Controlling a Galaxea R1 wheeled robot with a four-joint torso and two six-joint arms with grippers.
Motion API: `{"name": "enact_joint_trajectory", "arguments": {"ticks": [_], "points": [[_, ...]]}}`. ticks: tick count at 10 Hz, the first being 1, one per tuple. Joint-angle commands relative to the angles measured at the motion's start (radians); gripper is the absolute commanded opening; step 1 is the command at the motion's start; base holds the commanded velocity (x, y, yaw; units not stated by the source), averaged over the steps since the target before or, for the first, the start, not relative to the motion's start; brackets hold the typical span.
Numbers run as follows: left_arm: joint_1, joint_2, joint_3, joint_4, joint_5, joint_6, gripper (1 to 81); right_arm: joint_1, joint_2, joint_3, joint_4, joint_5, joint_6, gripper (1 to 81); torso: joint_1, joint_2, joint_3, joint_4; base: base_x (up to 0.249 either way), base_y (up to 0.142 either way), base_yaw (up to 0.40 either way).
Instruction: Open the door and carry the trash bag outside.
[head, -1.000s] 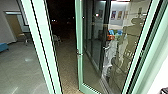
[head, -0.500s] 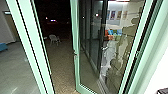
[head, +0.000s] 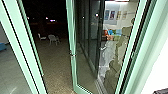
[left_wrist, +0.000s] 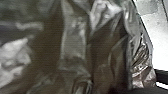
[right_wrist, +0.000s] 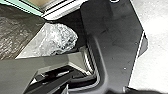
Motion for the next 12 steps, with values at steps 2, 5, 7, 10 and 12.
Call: {"name": "enact_joint_trajectory", "arguments": {"ticks": [2,5,7,10,12], "points": [[-0.06,0.002,0.0,0.006,0.065,0.009,1.0,0.039,0.008,0.003,0.009,-0.053,-0.003,81.1,0.0,0.0,0.0,0.0,0.0,-0.122,0.0],[-0.058,0.002,0.0,0.006,0.065,0.009,1.0,0.039,0.008,0.003,0.009,-0.053,-0.003,81.1,0.0,0.0,0.0,0.0,0.0,-0.109,0.0],[-0.057,0.002,0.0,0.006,0.065,0.01,1.0,0.039,0.008,0.003,0.008,-0.053,-0.004,81.1,0.0,0.0,0.0,0.0,0.0,-0.097,0.0],[-0.057,0.002,0.0,0.004,0.065,0.009,1.0,0.039,0.008,0.003,0.008,-0.053,-0.004,81.1,0.0,0.0,0.0,0.0,0.0,-0.028,0.0],[-0.057,0.0,0.0,0.004,0.065,0.009,1.0,0.039,0.008,0.003,0.008,-0.053,-0.004,81.1,0.0,0.0,0.0,0.0,0.0,0.0,0.0]]}}
